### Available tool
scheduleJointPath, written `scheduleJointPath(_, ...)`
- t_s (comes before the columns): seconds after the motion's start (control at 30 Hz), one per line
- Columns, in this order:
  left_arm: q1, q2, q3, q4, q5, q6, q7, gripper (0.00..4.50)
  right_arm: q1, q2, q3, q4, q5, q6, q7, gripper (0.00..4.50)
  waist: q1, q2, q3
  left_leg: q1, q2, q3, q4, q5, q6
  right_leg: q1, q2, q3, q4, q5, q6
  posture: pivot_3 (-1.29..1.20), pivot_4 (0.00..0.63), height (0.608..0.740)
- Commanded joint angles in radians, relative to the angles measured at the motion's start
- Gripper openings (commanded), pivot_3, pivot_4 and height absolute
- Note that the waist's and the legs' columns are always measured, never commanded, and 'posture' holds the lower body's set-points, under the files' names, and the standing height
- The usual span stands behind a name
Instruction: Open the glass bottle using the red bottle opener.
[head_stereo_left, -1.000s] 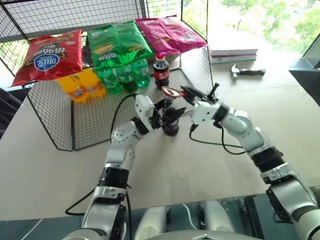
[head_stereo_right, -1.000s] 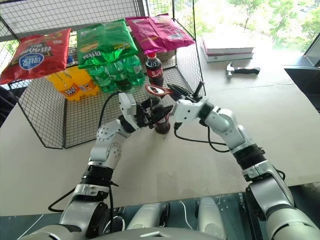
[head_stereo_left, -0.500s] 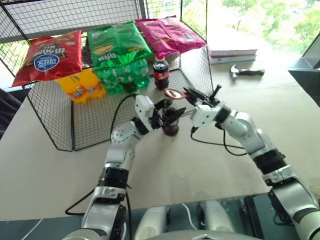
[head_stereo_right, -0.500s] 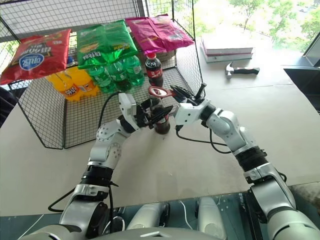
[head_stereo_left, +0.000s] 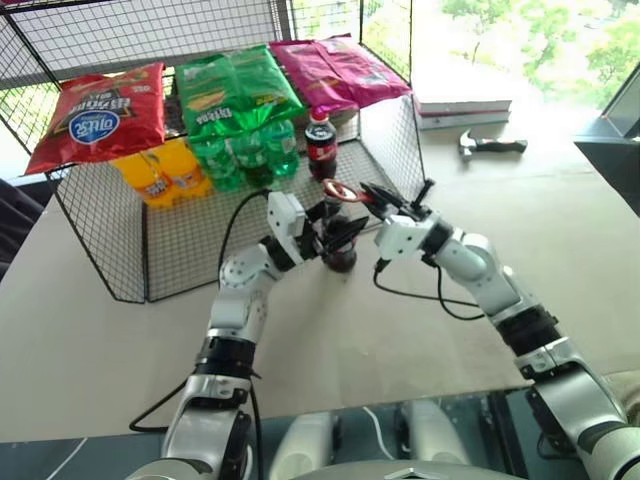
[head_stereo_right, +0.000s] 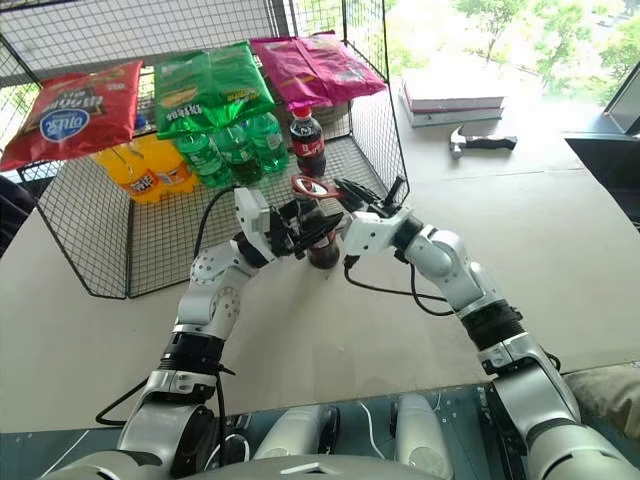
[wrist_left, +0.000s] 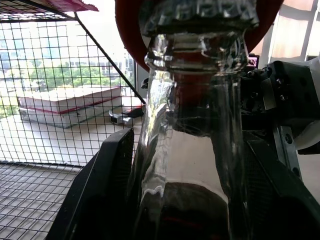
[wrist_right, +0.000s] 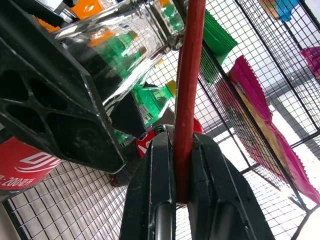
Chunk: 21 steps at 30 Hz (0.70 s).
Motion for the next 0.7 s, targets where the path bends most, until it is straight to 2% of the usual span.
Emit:
scheduleJointPath(0.03, -0.003, -0.012, -0.018, 0.004, 0.010, 0.012, 0.016, 2.28, 0.021, -0.008, 0.110, -0.030, -0.061, -0.049, 0.089, 0.00, 0.000, 0.000, 0.000, 0.000, 0.000, 0.000, 0.000, 0.000, 0.000, 0.000, 0.000, 0.000, 0.000, 0.000, 0.000, 0.00, 0.150, 0.740)
scheduleJointPath(0.7, -0.012, -0.020, -0.023, 0.023, 0.012, 0.006, 0.011, 2.28, -0.332, -0.210, -0.017, 0.077, -0.251, -0.211, -0.117, 0.00, 0.004, 0.000, 0.001, -0.002, -0.001, -0.001, -0.001, 0.000, 0.000, -0.001, -0.001, -0.001, -0.001, 0.000, 0.000, 0.00, 0.150, 0.740)
